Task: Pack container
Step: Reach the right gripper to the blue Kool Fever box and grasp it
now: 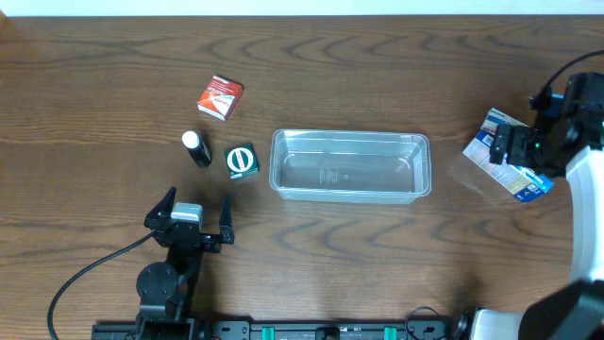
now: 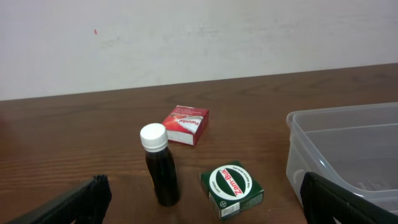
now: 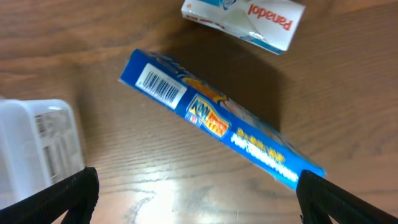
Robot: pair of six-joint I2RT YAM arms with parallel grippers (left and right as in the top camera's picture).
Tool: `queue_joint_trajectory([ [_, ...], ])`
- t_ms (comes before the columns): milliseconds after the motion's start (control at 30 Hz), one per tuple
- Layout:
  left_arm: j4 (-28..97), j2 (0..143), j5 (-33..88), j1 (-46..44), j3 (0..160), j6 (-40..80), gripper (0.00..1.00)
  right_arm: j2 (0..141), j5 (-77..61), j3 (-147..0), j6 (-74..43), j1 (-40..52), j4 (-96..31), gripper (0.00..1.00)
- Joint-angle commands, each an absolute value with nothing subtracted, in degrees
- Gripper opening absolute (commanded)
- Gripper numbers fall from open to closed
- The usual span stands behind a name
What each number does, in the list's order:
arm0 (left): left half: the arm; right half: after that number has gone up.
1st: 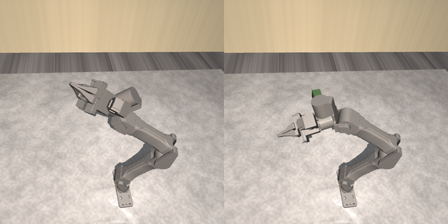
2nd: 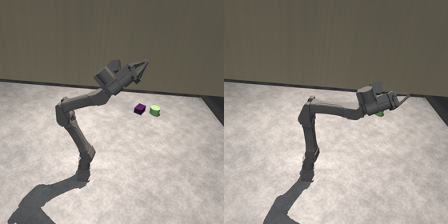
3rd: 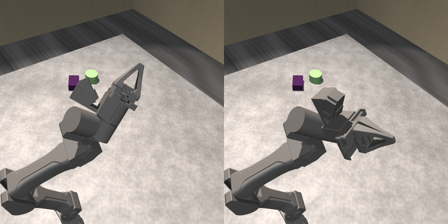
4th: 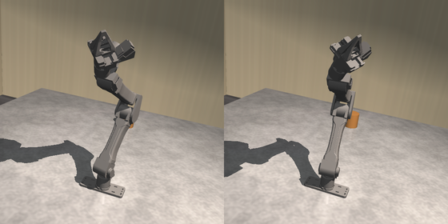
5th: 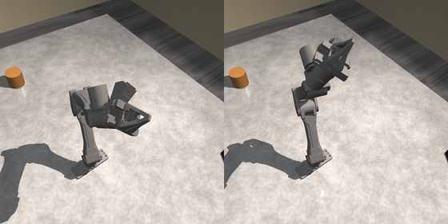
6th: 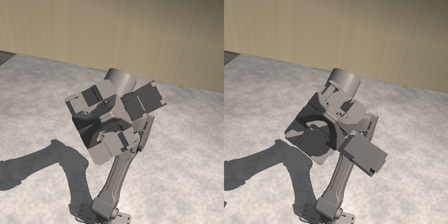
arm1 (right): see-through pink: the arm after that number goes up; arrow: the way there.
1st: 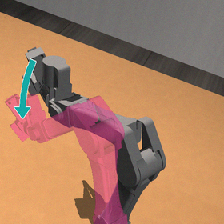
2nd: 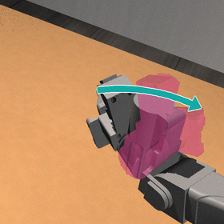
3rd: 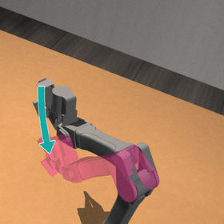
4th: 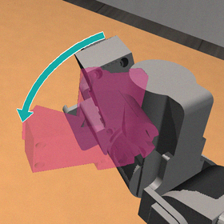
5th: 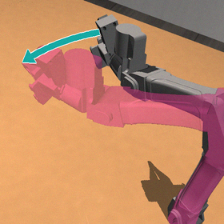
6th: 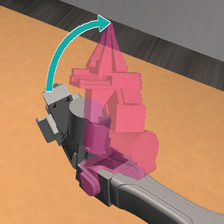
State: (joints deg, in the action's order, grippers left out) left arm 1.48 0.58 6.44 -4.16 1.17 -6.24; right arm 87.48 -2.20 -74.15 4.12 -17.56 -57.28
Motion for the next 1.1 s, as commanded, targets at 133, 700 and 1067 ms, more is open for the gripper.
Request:
queue_joint_trajectory([
  [133,3.5,0.3,7.1,-3.9,0.2,-6.4,0.98,92.1,-3.5,-75.1,10.2,-17.7,-53.7,0.99],
  [700,3.5,0.3,7.1,-3.9,0.2,-6.4,0.98,93.7,-2.7,-74.7,24.7,-15.0,-52.1,0.95],
  [1067,3.5,0.3,7.1,-3.9,0.2,-6.4,0.98,93.7,-0.9,-70.3,23.8,-17.3,-50.2,0.84],
])
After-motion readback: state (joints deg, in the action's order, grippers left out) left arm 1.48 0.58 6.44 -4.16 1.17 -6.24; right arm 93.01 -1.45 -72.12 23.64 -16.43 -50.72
